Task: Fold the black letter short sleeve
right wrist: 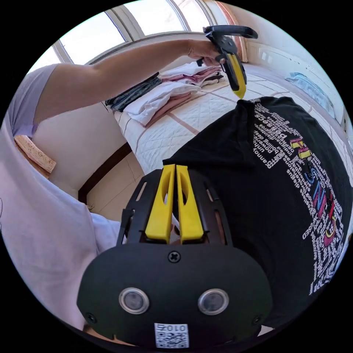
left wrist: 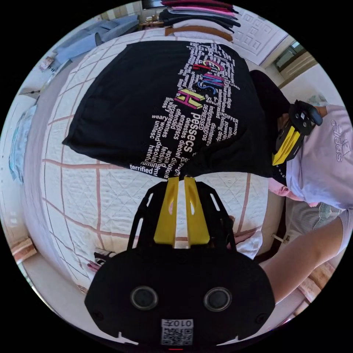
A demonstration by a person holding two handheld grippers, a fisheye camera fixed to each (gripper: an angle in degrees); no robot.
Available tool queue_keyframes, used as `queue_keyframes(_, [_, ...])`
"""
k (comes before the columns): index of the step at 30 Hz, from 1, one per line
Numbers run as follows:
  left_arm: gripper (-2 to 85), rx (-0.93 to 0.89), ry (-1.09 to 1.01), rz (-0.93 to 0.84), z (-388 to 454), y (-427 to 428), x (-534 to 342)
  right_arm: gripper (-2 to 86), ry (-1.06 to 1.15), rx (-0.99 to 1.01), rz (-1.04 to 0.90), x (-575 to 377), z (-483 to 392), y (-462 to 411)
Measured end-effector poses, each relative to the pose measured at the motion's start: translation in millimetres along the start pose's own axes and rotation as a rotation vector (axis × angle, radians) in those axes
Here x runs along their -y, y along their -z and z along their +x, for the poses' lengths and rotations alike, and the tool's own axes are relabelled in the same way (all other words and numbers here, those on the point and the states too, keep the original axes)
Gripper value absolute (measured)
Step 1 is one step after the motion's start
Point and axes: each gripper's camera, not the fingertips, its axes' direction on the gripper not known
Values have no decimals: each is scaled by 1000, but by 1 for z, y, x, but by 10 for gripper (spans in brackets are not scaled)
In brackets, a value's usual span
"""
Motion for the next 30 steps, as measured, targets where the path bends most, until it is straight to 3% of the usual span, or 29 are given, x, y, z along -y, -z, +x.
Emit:
queue_keyframes(3, [-1, 88, 24, 86, 30, 19, -23, 42, -65, -50, 121, -2, 13, 18])
queue_keyframes(5, [-2, 43, -88, 56, 59, 2, -20, 57, -113, -58, 143, -2, 24, 20])
queue_keyframes(9, [-2, 99, -59, 52, 69, -30, -11, 75, -179, -65, -12, -2, 47, -13])
queue_keyframes(14, [-2, -223, 230, 157, 19, -61, -49, 79, -191, 38, 74, -23, 59, 26])
queue_keyframes(16, [-2, -235, 278, 162, 20, -60, -68, 80, -221, -20, 213, -47, 63, 72])
queue_keyframes(20, [-2, -1, 350, 191, 72, -23, -105, 90, -539, -312, 367, -151, 101, 176])
queue_keyframes(24, [-2, 166, 418, 366, 138, 3, -127, 107, -1037, -541, 285, -289, 146, 243])
queue_keyframes(27, [-2, 157, 410, 489, 180, -3, -125, 116, -1215, -432, 264, -355, 170, 257])
queue_keyframes(30, [-2, 26, 369, 628, 203, -16, -108, 118, -1231, -352, 248, -375, 183, 249])
